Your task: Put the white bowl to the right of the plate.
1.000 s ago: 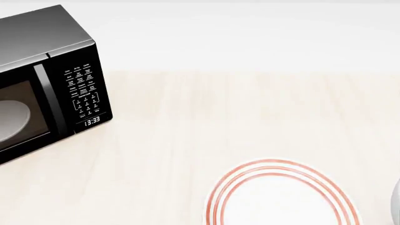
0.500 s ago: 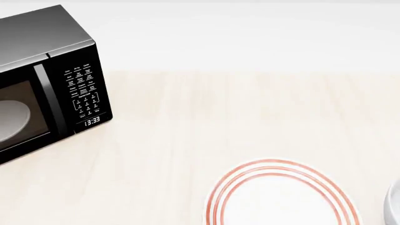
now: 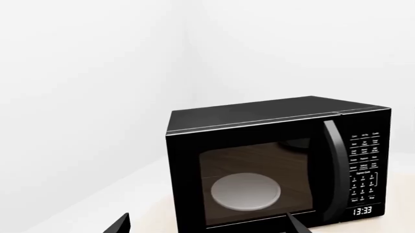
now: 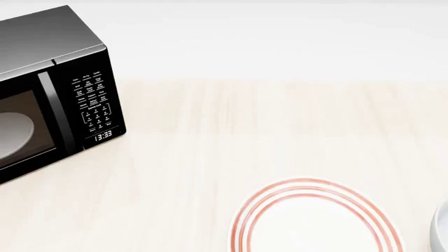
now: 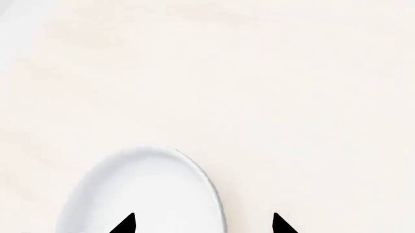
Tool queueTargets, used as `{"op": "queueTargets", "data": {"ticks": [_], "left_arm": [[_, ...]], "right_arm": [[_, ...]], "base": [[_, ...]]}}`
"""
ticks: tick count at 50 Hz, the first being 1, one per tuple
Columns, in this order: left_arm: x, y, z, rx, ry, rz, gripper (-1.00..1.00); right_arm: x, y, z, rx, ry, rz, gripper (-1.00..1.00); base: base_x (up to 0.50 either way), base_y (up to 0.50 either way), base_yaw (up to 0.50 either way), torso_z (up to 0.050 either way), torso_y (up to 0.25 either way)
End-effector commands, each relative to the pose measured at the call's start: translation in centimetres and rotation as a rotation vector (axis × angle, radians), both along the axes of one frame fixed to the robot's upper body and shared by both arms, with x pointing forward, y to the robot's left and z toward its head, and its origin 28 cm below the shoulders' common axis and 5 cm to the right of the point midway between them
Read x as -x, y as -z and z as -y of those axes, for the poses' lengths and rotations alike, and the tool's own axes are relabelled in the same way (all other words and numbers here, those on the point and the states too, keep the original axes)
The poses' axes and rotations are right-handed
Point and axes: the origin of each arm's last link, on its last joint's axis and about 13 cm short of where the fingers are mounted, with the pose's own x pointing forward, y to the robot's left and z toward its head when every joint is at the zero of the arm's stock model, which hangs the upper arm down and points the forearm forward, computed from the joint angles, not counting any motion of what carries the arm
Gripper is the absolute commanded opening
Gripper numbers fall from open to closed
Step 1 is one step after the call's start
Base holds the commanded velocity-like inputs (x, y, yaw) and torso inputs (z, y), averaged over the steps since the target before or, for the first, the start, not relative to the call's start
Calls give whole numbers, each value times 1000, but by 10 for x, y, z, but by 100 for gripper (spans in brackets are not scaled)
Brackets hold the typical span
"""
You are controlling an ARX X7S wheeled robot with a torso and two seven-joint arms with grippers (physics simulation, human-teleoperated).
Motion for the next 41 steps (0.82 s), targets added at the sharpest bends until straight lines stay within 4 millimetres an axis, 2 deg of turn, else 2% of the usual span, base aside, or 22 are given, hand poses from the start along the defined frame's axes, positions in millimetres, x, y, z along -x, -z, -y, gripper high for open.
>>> {"op": "queueTargets", "data": {"ticks": [1,8,12,21,27,29,31,34,38,41], "left_arm": [[2,0,2,-4,13,2,100],[5,-2,0,4,19,11,100],[9,-3,1,18,82,12,100],[20,-6,6,16,136,35,100],[27,-9,16,-13,200,39,100],[28,-9,17,-15,207,40,100],[32,-9,21,-26,257,40,100],[35,-9,24,-27,280,42,100],[38,-8,27,-36,320,43,100],[35,-7,28,-37,327,34,100]], "right_arm": [[13,-44,-42,311,-81,102,100],[25,-64,-77,474,-199,194,100],[32,-73,-103,614,-261,256,100],[43,-69,-152,717,-385,372,100],[62,-41,-202,760,-596,451,100],[67,-35,-212,768,-626,463,100],[78,-21,-232,760,-726,510,100],[81,-6,-240,779,-780,514,100],[91,30,-263,818,-866,525,100],[98,40,-279,861,-863,541,100]], "base": [[0,0,0,0,0],[0,0,0,0,0],[0,0,0,0,0],[0,0,0,0,0],[0,0,0,0,0],[0,0,0,0,0],[0,0,0,0,0],[0,0,0,0,0],[0,0,0,0,0],[0,0,0,0,0]]}}
